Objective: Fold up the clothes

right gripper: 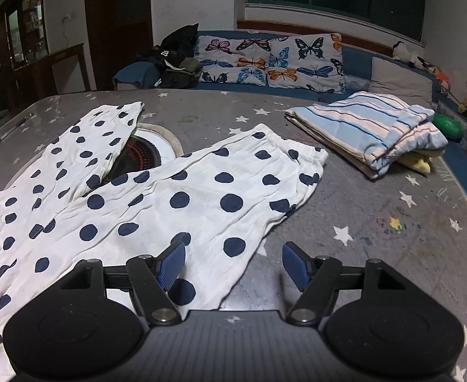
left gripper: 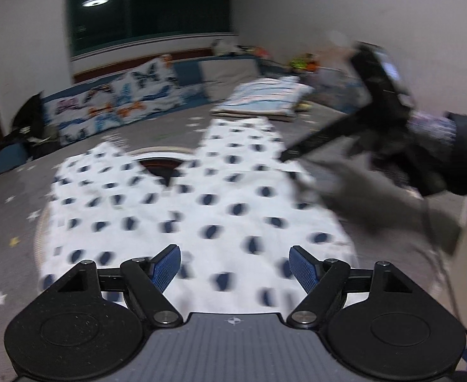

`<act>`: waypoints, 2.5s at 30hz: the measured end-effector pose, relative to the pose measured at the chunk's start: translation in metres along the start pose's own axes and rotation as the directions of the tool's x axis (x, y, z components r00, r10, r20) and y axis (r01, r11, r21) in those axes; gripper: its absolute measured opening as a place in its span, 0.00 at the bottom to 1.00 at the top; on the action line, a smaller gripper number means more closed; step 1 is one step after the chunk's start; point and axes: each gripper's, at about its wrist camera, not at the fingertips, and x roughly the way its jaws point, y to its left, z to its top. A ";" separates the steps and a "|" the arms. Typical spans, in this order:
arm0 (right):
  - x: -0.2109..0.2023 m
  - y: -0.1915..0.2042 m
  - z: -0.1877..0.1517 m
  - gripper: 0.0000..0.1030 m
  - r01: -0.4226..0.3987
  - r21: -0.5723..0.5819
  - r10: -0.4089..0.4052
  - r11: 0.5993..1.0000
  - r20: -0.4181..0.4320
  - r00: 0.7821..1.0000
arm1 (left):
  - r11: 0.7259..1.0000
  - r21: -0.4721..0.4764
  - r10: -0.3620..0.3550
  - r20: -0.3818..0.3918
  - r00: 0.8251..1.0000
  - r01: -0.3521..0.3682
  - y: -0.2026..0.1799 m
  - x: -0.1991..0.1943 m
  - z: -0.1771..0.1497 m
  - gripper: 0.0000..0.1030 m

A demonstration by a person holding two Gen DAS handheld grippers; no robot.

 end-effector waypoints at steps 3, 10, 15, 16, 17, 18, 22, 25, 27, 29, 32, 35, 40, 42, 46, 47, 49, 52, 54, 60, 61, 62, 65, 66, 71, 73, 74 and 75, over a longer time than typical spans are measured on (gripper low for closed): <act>-0.001 -0.002 -0.002 0.68 0.002 0.005 -0.002 1.000 0.001 1.000 | 0.994 0.059 -0.088 -0.004 0.996 0.088 -0.023 -0.002 -0.001 0.75; -0.004 -0.007 -0.004 0.68 0.007 0.014 -0.007 1.000 0.006 1.000 | 0.959 0.199 -0.196 -0.042 0.980 0.201 -0.065 0.004 -0.010 0.61; -0.004 -0.012 -0.003 0.68 0.006 0.019 -0.006 1.000 0.009 1.000 | 0.946 0.260 -0.178 -0.077 0.981 0.192 -0.075 0.019 -0.020 0.46; -0.003 -0.014 -0.003 0.68 0.005 0.022 -0.005 1.000 0.008 1.000 | 0.946 0.264 -0.171 -0.087 0.981 0.188 -0.074 0.022 -0.022 0.42; -0.002 -0.015 -0.003 0.68 0.002 0.026 -0.002 1.000 0.007 1.000 | 0.946 0.268 -0.164 -0.096 0.982 0.184 -0.074 0.025 -0.023 0.35; 0.000 -0.017 -0.003 0.68 -0.001 0.031 0.001 1.000 0.005 1.000 | 0.946 0.268 -0.159 -0.105 0.982 0.182 -0.072 0.028 -0.025 0.30; 0.009 -0.025 0.000 0.63 -0.007 0.058 0.007 0.998 0.001 1.000 | 0.954 0.222 -0.175 -0.126 0.977 0.200 -0.060 0.034 -0.025 0.11; 0.020 -0.034 0.007 0.59 -0.006 0.091 0.006 0.996 0.001 1.000 | 0.959 0.173 -0.206 -0.123 0.971 0.226 -0.049 0.034 -0.021 0.09; 0.029 -0.041 0.013 0.56 -0.010 0.124 0.009 0.992 0.004 1.000 | 0.959 0.143 -0.229 -0.120 0.966 0.245 -0.043 0.033 -0.018 0.08; 0.038 -0.049 0.021 0.53 -0.007 0.152 0.006 0.988 0.008 1.000 | 0.958 0.114 -0.251 -0.115 0.961 0.264 -0.037 0.031 -0.015 0.08; 0.055 -0.063 0.033 0.46 0.000 0.192 -0.002 0.981 0.009 1.000 | 0.955 0.064 -0.283 -0.105 0.953 0.290 -0.028 0.028 -0.010 0.08; 0.074 -0.076 0.047 0.39 0.011 0.228 -0.012 0.974 0.003 1.000 | 0.950 0.023 -0.307 -0.093 0.947 0.310 -0.020 0.026 -0.006 0.08; 0.103 -0.091 0.063 0.32 0.031 0.262 -0.030 0.964 -0.009 1.000 | 0.944 -0.021 -0.331 -0.076 0.941 0.330 -0.009 0.024 -0.001 0.08; 0.110 -0.093 0.067 0.28 0.038 0.270 -0.037 0.962 -0.006 0.999 | 0.942 -0.031 -0.335 -0.072 0.939 0.334 -0.007 0.023 -0.001 0.08; 0.118 -0.096 0.071 0.09 0.048 0.289 -0.050 0.956 0.001 0.999 | 0.939 -0.048 -0.344 -0.068 0.937 0.341 -0.004 0.023 0.000 0.08; 0.119 -0.097 0.071 0.06 0.052 0.294 -0.055 0.954 0.000 0.999 | 0.938 -0.049 -0.347 -0.066 0.936 0.344 -0.004 0.022 0.000 0.08; 0.118 -0.097 0.071 0.03 0.058 0.299 -0.062 0.952 0.002 0.998 | 0.936 -0.053 -0.351 -0.060 0.934 0.349 -0.004 0.021 0.000 0.08; 0.110 -0.096 0.073 0.01 0.080 0.296 -0.088 0.952 0.012 0.996 | 0.934 -0.063 -0.355 -0.042 0.934 0.352 -0.002 0.016 -0.001 0.08; 0.103 -0.096 0.078 0.01 0.094 0.297 -0.105 0.950 0.021 0.994 | 0.932 -0.073 -0.356 -0.024 0.934 0.354 0.002 0.010 -0.001 0.07; 0.082 -0.085 0.110 0.01 0.091 0.287 -0.112 0.954 0.058 0.992 | 0.928 -0.144 -0.341 0.046 0.939 0.344 0.026 -0.013 -0.003 0.07; 0.081 -0.080 0.118 0.01 0.087 0.279 -0.110 0.956 0.066 0.992 | 0.925 -0.166 -0.335 0.061 0.940 0.340 0.033 -0.018 -0.004 0.07; 0.079 -0.074 0.126 0.01 0.085 0.271 -0.109 0.959 0.073 0.991 | 0.923 -0.187 -0.328 0.077 0.942 0.336 0.040 -0.023 -0.005 0.07; 0.081 -0.049 0.153 0.01 0.071 0.247 -0.097 0.966 0.095 0.991 | 0.916 -0.243 -0.295 0.126 0.947 0.318 0.060 -0.040 -0.009 0.07; 0.083 -0.039 0.161 0.01 0.064 0.240 -0.091 0.969 0.101 0.991 | 0.914 -0.262 -0.281 0.141 0.949 0.309 0.068 -0.046 -0.012 0.06; 0.107 0.023 0.202 0.01 0.023 0.182 -0.046 0.983 0.123 0.991 | 0.894 -0.355 -0.215 0.195 0.957 0.273 0.103 -0.072 -0.028 0.06; 0.121 0.052 0.216 0.01 0.008 0.158 -0.027 0.987 0.121 0.992 | 0.885 -0.389 -0.190 0.201 0.961 0.256 0.115 -0.081 -0.036 0.06; 0.130 0.066 0.222 0.01 -0.001 0.145 -0.017 0.989 0.118 0.993 | 0.880 -0.405 -0.177 0.202 0.963 0.247 0.122 -0.084 -0.039 0.06; 0.139 0.081 0.227 0.01 -0.009 0.130 -0.006 0.991 0.115 0.993 | 0.875 -0.422 -0.165 0.202 0.965 0.238 0.128 -0.088 -0.043 0.06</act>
